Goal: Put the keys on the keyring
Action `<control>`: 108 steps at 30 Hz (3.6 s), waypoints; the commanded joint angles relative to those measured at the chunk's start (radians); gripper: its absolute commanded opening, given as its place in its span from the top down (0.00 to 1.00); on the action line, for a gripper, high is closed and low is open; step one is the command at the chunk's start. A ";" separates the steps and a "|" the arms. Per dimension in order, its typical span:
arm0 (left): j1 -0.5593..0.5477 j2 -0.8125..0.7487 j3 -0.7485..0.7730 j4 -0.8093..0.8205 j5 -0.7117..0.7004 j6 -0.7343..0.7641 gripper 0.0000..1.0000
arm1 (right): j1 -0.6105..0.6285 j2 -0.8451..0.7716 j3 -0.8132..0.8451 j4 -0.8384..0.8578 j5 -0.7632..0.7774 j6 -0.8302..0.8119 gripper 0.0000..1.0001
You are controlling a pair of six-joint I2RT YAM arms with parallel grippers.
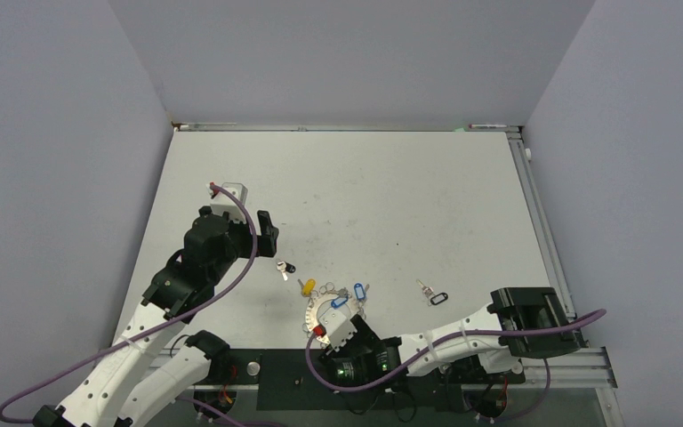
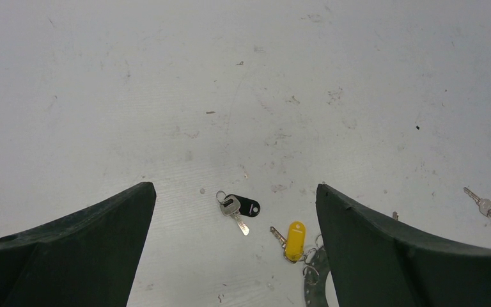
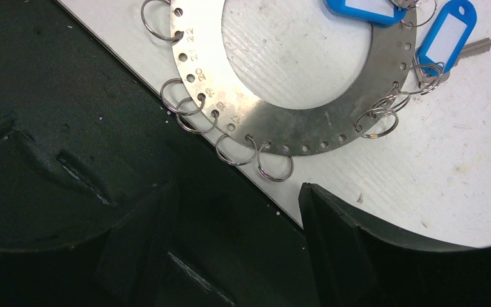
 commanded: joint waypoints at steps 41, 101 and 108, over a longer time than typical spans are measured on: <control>-0.027 -0.002 -0.010 0.052 -0.007 0.025 0.10 | -0.233 -0.033 -0.026 0.102 -0.419 -0.538 0.54; -0.028 -0.113 -0.048 0.172 0.263 0.029 0.11 | -0.133 -0.419 -0.088 0.258 0.032 -0.647 0.95; -0.028 -0.208 -0.122 0.359 0.613 -0.010 0.25 | -0.126 -0.594 -0.161 0.392 -0.021 -0.789 0.95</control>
